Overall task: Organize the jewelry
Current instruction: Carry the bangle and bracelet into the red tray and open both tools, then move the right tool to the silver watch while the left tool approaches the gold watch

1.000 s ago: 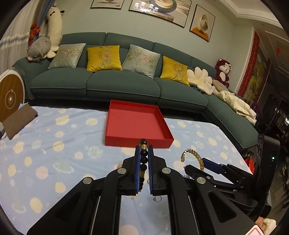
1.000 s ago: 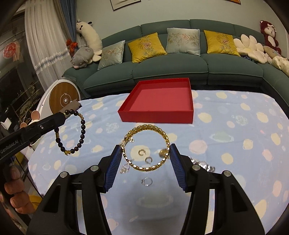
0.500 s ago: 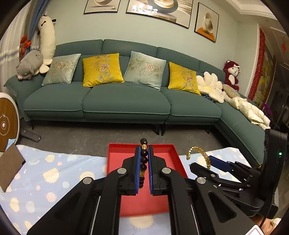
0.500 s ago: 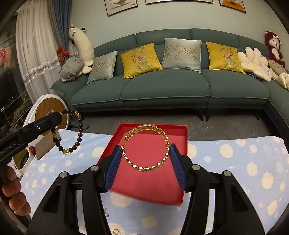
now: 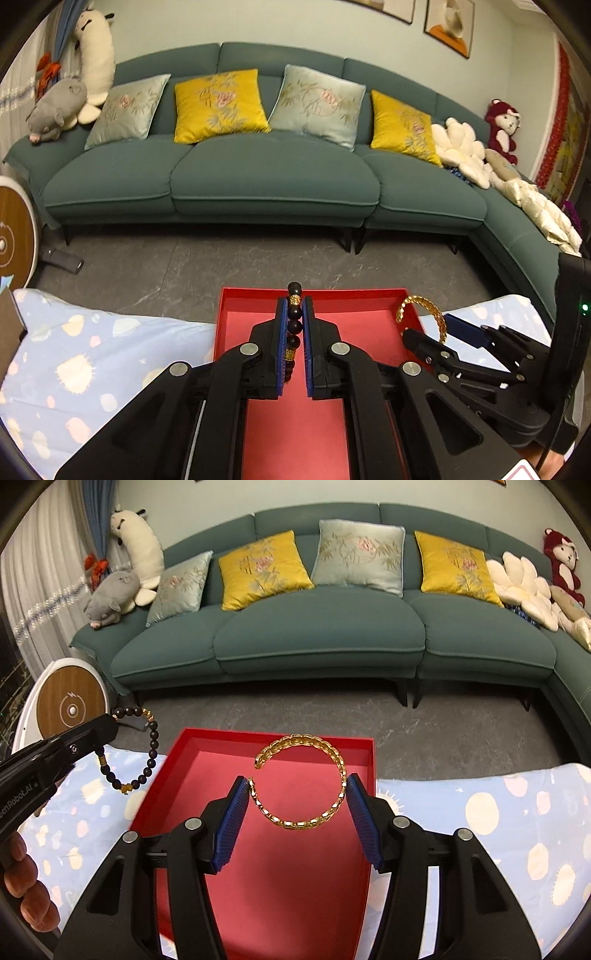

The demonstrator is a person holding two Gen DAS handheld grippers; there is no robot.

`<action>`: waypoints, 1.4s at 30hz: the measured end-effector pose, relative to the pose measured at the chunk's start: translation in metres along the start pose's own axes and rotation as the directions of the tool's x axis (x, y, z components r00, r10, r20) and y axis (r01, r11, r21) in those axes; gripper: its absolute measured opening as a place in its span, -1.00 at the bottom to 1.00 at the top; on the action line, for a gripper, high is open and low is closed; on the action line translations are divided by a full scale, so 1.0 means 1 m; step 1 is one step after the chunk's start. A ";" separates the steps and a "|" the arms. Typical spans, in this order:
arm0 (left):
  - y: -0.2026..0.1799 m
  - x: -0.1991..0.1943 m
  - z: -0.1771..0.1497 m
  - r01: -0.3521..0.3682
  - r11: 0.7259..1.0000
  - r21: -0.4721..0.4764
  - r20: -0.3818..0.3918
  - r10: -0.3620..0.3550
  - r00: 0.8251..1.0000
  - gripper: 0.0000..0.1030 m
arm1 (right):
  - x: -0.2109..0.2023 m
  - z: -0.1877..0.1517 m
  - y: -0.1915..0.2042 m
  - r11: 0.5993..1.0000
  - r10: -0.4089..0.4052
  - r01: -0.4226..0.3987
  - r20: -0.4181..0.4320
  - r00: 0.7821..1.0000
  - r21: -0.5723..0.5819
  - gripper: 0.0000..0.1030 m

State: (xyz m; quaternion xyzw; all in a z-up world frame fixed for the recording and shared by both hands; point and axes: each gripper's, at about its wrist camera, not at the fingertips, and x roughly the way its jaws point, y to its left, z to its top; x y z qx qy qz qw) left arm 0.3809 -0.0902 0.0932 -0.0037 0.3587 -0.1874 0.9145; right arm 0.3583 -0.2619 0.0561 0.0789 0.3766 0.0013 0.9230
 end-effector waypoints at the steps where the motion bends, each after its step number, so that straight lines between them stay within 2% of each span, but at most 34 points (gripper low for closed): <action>1: 0.000 0.008 -0.001 -0.001 1.000 0.002 -0.010 0.002 1.000 -0.89 | 0.007 -0.001 -0.001 1.000 -0.004 0.004 -0.018 1.000 0.004 0.03; 6: 0.001 0.040 -0.004 -0.012 1.000 -0.008 -0.049 0.011 0.999 -0.89 | 0.038 -0.003 -0.009 1.000 -0.021 0.021 -0.082 0.996 -0.001 0.04; 9: 0.003 0.052 -0.008 -0.053 0.998 -0.024 -0.050 0.052 0.997 -0.79 | 0.052 -0.003 -0.013 0.999 -0.042 0.042 -0.099 0.994 0.002 0.07; 11: 0.009 0.055 -0.010 -0.070 0.996 -0.060 -0.047 0.068 0.997 -0.45 | 0.055 -0.004 -0.015 0.999 -0.053 0.054 -0.092 0.994 0.007 0.21; 12: 0.011 0.053 -0.012 -0.077 0.994 -0.083 -0.041 0.073 0.996 -0.14 | 0.054 -0.005 -0.017 0.999 -0.042 0.044 -0.083 0.996 0.015 0.22; 13: 0.014 0.050 -0.013 -0.079 0.992 -0.101 -0.026 0.077 0.997 -0.04 | 0.051 -0.007 -0.019 0.999 -0.045 0.047 -0.071 0.996 0.023 0.28; 16: 0.022 0.028 -0.016 -0.059 0.992 -0.111 0.010 0.061 0.998 -0.04 | 0.024 -0.012 -0.022 0.999 -0.038 0.038 0.005 0.999 0.037 0.34; 19: 0.025 -0.009 -0.021 -0.056 0.996 -0.076 0.036 0.059 0.998 -0.03 | -0.010 -0.020 -0.025 0.999 -0.021 0.019 0.047 0.999 0.038 0.34; 24: 0.022 -0.090 -0.049 -0.092 0.996 0.012 0.067 0.091 0.994 0.27 | -0.097 -0.048 -0.031 0.999 0.013 -0.017 0.104 0.995 0.042 0.41; 27: 0.018 -0.134 -0.077 -0.111 0.992 0.053 0.077 0.107 0.991 0.32 | -0.147 -0.068 -0.030 0.999 0.024 -0.029 0.125 0.992 0.038 0.43; 29: 0.019 -0.157 -0.097 -0.115 0.992 0.051 0.068 0.111 0.991 0.38 | -0.177 -0.086 -0.028 0.999 0.030 -0.035 0.137 0.990 0.037 0.45; 32: 0.024 -0.179 -0.126 -0.077 0.997 0.017 0.007 0.077 0.997 0.38 | -0.213 -0.118 -0.026 0.999 0.026 -0.032 0.154 0.988 0.036 0.52; 34: 0.027 -0.192 -0.145 -0.074 0.997 -0.006 -0.006 0.074 0.997 0.38 | -0.230 -0.142 -0.026 1.000 0.007 -0.012 0.164 0.987 0.027 0.54; 37: 0.027 -0.203 -0.175 -0.105 0.994 -0.009 -0.019 0.104 0.994 0.39 | -0.237 -0.175 -0.025 1.000 0.002 -0.005 0.125 0.992 0.024 0.54; 42: 0.035 -0.191 -0.220 -0.102 0.993 -0.056 -0.104 0.096 0.990 0.38 | -0.223 -0.220 -0.031 0.999 -0.035 0.034 0.034 0.999 0.021 0.54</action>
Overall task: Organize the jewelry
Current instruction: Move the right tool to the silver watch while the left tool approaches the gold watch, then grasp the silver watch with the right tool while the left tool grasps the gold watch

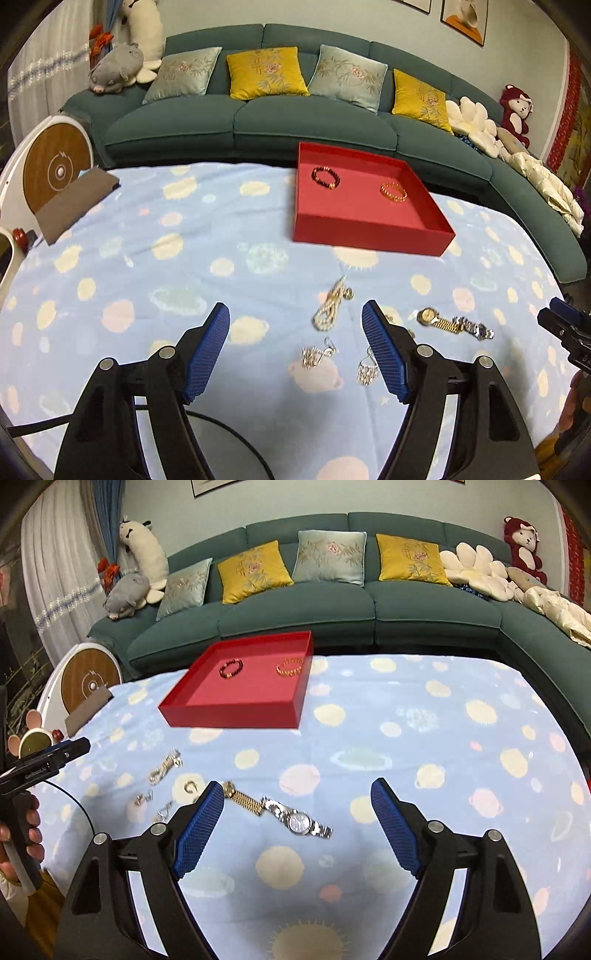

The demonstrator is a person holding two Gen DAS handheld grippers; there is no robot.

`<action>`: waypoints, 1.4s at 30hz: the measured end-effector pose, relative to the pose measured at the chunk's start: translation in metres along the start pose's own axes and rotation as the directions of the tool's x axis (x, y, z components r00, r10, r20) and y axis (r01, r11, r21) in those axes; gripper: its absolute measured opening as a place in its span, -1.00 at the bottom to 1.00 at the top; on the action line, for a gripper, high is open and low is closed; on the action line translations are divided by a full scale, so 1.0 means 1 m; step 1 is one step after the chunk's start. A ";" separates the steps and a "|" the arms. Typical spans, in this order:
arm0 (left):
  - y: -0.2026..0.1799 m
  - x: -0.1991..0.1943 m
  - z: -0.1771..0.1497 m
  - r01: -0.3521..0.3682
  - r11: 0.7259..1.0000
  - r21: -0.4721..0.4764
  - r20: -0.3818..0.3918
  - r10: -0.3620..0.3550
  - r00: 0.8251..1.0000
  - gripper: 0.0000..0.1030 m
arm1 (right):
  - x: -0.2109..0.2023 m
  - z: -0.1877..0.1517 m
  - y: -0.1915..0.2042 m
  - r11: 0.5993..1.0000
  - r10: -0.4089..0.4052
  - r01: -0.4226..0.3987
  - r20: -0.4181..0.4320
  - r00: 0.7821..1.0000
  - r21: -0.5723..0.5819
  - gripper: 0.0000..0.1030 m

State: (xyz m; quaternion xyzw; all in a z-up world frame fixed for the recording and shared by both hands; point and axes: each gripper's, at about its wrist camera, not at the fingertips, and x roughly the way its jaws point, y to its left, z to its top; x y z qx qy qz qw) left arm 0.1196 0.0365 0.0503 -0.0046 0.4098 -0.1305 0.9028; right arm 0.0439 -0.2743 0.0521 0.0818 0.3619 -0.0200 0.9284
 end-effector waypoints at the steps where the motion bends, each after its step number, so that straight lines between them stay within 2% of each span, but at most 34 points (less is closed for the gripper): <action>1: -0.001 0.004 -0.004 0.003 1.000 0.004 -0.011 -0.003 1.000 0.38 | 0.004 -0.005 0.001 1.000 -0.009 0.009 -0.011 1.000 -0.018 0.54; 5: -0.009 0.019 -0.018 -0.020 0.998 0.062 -0.012 0.021 1.000 0.39 | 0.024 -0.019 0.007 0.994 -0.051 0.047 -0.046 0.998 -0.101 0.54; 10: -0.025 0.027 -0.026 0.030 0.993 0.110 -0.028 -0.027 0.999 0.38 | 0.052 -0.032 0.019 0.985 -0.047 0.028 -0.110 0.993 -0.172 0.52; 14: -0.037 0.028 -0.024 0.056 0.988 0.142 -0.018 -0.054 0.998 0.38 | 0.071 -0.037 0.022 0.975 -0.039 0.004 -0.157 0.987 -0.220 0.31; 23: -0.056 0.038 -0.018 0.142 0.980 0.139 -0.036 -0.138 0.990 0.39 | 0.094 -0.038 0.009 0.982 -0.014 -0.029 -0.227 0.974 -0.186 0.15; 31: -0.085 0.058 -0.010 0.192 0.965 0.179 -0.068 -0.182 0.981 0.39 | 0.093 -0.041 0.012 0.983 -0.008 -0.041 -0.266 0.964 -0.179 -0.52; 36: -0.110 0.072 -0.009 0.217 0.960 0.175 -0.098 -0.202 0.974 0.39 | 0.088 -0.044 0.011 0.992 -0.032 -0.004 -0.282 0.959 -0.126 -0.53; 42: -0.142 0.095 -0.014 0.203 0.958 0.204 -0.131 -0.179 0.975 0.39 | 0.082 -0.048 0.007 0.998 -0.040 0.022 -0.291 0.956 -0.065 -0.53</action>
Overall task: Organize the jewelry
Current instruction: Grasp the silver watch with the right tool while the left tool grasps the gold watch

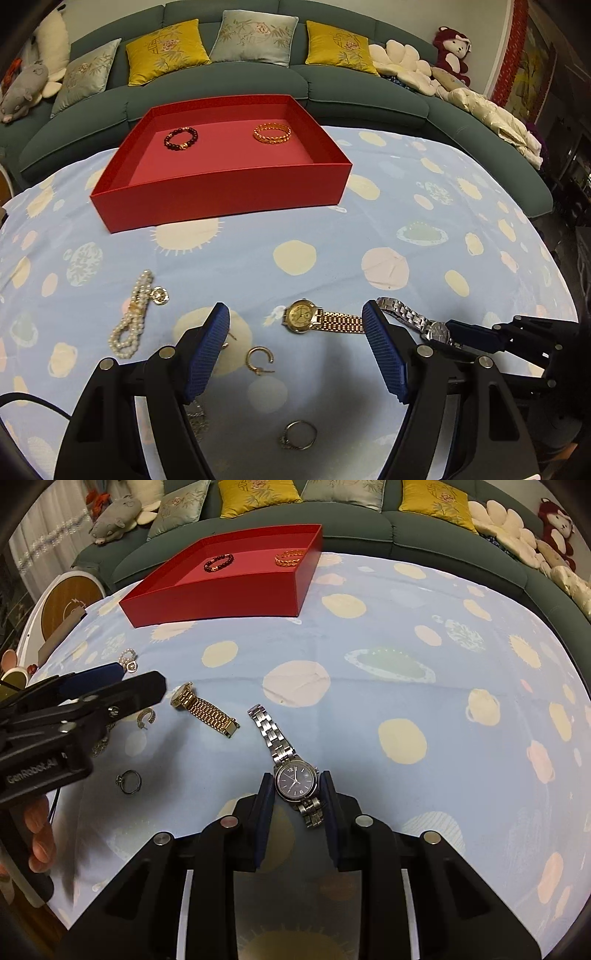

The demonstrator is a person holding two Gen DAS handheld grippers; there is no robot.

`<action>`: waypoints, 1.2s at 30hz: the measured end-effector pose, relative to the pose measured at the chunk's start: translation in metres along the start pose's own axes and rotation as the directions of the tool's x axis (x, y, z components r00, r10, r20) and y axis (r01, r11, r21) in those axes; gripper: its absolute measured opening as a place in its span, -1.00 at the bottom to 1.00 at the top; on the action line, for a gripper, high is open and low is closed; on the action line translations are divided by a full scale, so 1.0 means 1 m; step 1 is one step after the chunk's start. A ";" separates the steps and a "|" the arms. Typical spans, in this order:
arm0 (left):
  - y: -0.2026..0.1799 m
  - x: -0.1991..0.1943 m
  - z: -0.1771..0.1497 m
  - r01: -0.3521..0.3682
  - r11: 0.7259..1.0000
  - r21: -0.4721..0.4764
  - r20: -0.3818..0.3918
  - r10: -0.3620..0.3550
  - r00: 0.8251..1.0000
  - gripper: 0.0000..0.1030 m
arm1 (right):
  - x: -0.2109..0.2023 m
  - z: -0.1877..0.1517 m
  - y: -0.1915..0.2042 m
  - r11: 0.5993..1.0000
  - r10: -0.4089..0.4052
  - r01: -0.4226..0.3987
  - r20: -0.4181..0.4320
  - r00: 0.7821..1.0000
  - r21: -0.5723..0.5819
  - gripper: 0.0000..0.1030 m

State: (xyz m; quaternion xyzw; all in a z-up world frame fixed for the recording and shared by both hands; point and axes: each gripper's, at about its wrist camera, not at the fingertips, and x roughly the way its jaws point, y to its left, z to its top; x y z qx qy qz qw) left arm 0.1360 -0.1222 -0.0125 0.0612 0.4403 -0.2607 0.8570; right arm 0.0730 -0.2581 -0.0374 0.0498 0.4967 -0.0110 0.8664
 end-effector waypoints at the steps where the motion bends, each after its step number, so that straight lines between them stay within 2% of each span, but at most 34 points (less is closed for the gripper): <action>1: -0.003 0.005 -0.001 -0.008 1.000 0.008 -0.003 0.008 1.000 0.39 | -0.001 -0.001 -0.001 1.000 -0.002 0.002 -0.001 1.000 0.005 -0.53; 3: -0.006 0.016 -0.003 -0.028 0.999 0.027 -0.018 0.028 0.999 0.36 | -0.002 -0.003 -0.003 1.000 0.000 0.000 -0.001 1.000 0.009 -0.53; 6: -0.003 0.027 -0.006 -0.039 0.999 0.024 -0.037 0.040 0.999 0.15 | -0.002 -0.004 -0.005 1.000 0.007 -0.007 -0.001 1.000 0.009 -0.53; 8: -0.003 0.025 -0.007 -0.047 0.998 0.032 -0.020 0.047 0.999 0.05 | -0.002 -0.003 -0.005 1.000 0.010 -0.010 -0.003 1.000 0.011 -0.53; 11: -0.001 0.023 -0.007 -0.036 0.999 0.032 -0.013 0.036 0.999 -0.20 | -0.002 -0.003 -0.006 1.000 0.011 -0.011 -0.005 1.000 0.012 -0.53; 13: 0.000 0.022 -0.008 -0.025 0.999 0.031 -0.006 0.025 1.000 -0.54 | -0.001 -0.002 -0.006 1.000 0.010 -0.010 -0.005 1.000 0.012 -0.53; 20: 0.001 0.019 -0.009 -0.005 1.000 0.030 -0.003 0.005 1.000 -0.58 | -0.003 -0.004 -0.004 1.000 0.005 -0.005 -0.005 1.000 0.010 -0.53; 24: 0.005 0.009 -0.003 0.012 1.000 0.014 0.018 -0.012 1.000 -0.88 | -0.007 -0.002 -0.005 1.000 0.011 -0.011 0.004 1.000 0.020 -0.53; 36: 0.016 -0.026 0.009 0.074 0.997 -0.029 0.077 -0.071 0.995 -0.88 | -0.031 0.012 0.010 0.999 0.040 -0.040 0.081 0.996 0.006 -0.55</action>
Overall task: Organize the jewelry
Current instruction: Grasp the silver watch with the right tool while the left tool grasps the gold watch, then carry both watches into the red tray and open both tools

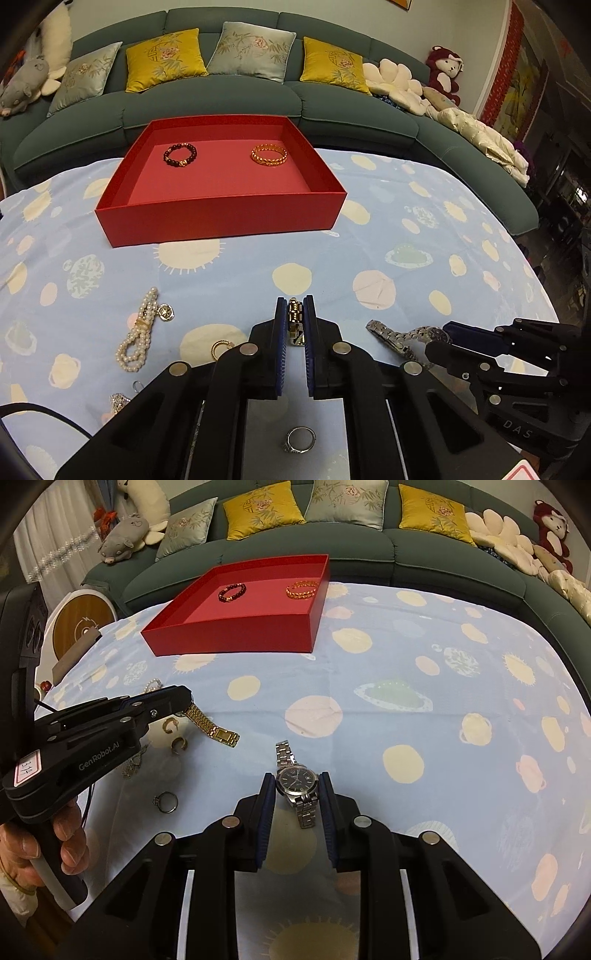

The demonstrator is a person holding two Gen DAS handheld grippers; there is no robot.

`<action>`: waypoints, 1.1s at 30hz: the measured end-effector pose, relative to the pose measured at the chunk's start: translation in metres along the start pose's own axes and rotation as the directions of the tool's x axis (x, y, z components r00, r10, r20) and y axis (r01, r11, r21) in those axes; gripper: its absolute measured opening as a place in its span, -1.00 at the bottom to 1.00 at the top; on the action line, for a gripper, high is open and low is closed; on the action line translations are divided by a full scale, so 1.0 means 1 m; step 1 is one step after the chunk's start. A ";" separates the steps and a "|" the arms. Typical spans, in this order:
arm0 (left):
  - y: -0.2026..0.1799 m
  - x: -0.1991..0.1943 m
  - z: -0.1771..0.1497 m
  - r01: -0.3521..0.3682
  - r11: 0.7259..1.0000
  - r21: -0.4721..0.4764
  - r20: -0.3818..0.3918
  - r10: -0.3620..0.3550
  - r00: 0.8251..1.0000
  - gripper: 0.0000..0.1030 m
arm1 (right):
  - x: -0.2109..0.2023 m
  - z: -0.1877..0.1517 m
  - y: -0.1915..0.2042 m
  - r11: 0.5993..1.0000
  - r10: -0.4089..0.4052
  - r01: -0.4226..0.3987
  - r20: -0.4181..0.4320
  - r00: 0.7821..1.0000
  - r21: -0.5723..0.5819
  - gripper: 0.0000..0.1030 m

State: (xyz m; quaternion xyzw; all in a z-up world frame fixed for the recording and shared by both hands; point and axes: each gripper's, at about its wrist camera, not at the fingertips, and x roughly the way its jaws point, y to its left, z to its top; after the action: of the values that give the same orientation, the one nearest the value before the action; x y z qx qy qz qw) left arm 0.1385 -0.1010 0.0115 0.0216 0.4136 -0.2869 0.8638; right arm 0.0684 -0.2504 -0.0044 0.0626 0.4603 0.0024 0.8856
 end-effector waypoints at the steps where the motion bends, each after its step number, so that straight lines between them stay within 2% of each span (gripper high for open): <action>1: 0.000 -0.003 0.002 0.004 1.000 0.000 0.007 -0.004 1.000 -0.88 | -0.002 0.001 0.001 1.000 0.002 -0.002 0.005 1.000 0.000 -0.55; 13: 0.007 -0.048 0.033 0.023 0.999 -0.037 0.106 -0.019 0.994 -0.88 | -0.034 0.034 0.012 0.999 0.038 -0.039 0.118 0.992 0.002 -0.55; 18: 0.026 -0.073 0.067 0.008 0.999 -0.050 0.159 0.000 0.987 -0.88 | -0.056 0.073 0.022 0.998 0.058 -0.055 0.205 0.977 -0.019 -0.55; 21: 0.039 -0.079 0.096 -0.037 0.999 -0.036 0.200 0.044 0.979 -0.88 | -0.066 0.109 0.026 0.998 0.069 -0.065 0.263 0.962 -0.027 -0.55; 27: 0.069 -0.060 0.148 -0.076 0.995 -0.058 0.229 0.087 0.970 -0.88 | -0.049 0.185 0.038 0.995 0.099 -0.087 0.327 0.940 -0.051 -0.55; 33: 0.095 -0.006 0.164 -0.143 0.987 -0.069 0.174 0.154 0.973 -0.88 | 0.018 0.220 0.041 0.994 0.112 -0.106 0.274 0.955 -0.035 -0.55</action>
State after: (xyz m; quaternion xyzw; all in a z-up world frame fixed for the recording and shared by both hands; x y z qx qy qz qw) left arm 0.2996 -0.0639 0.1042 0.0023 0.3397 -0.2104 0.9167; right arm 0.2608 -0.2321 0.1104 0.0788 0.3283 0.0470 0.9401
